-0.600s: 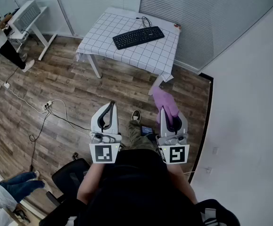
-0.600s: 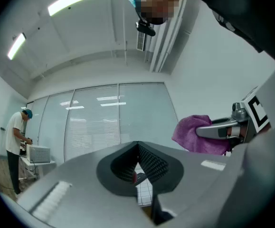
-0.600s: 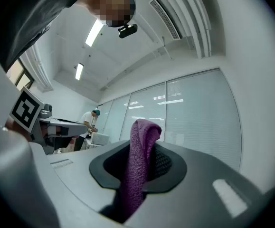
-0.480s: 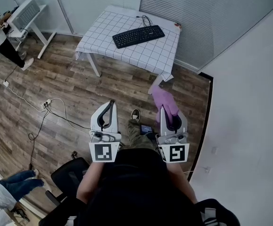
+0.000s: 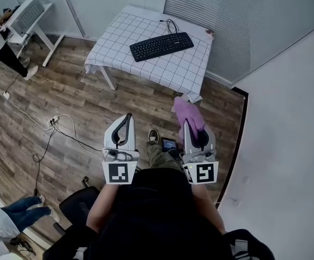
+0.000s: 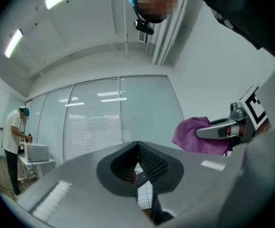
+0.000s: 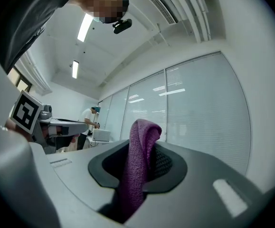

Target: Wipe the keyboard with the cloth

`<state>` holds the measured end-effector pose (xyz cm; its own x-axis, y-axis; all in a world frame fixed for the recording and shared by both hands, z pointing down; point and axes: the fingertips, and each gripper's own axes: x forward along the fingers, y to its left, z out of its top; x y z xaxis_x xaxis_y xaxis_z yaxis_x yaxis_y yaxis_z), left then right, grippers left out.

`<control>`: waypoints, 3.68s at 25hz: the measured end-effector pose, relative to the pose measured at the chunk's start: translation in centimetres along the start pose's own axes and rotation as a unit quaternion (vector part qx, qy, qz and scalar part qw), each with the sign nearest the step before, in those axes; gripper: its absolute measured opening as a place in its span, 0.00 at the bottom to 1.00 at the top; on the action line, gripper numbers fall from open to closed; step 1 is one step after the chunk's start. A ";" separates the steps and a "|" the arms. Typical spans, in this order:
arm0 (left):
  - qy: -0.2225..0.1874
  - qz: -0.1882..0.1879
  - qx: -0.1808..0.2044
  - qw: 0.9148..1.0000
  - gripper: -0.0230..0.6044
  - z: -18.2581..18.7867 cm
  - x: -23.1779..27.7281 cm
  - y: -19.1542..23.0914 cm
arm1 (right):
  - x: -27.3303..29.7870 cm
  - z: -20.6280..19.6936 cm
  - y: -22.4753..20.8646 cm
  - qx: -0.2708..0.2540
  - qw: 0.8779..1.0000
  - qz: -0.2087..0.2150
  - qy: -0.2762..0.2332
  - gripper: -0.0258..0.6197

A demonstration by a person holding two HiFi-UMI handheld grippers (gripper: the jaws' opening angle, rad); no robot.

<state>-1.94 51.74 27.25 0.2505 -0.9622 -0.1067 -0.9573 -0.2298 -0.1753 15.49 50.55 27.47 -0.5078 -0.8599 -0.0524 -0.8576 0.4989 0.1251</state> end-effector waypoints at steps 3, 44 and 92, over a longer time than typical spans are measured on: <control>-0.012 -0.004 0.006 1.000 0.04 0.0 3.8 0.6 | 3.1 -0.5 -2.0 0.005 1.000 -0.002 -0.001 0.19; 0.140 -0.144 -0.022 0.979 0.04 -18.1 37.2 12.9 | 38.4 -12.8 -22.0 0.049 0.989 -0.011 0.141 0.19; 0.406 -0.416 0.054 0.812 0.83 -49.9 37.5 11.0 | 55.5 -47.7 -36.0 0.007 0.866 0.011 0.500 0.20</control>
<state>-10.25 5.85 70.16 0.5852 -0.2690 0.7650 -0.4761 -0.8777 0.0555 22.01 -20.32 67.29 -0.2055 -0.5103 0.8351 -0.8530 0.5117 0.1028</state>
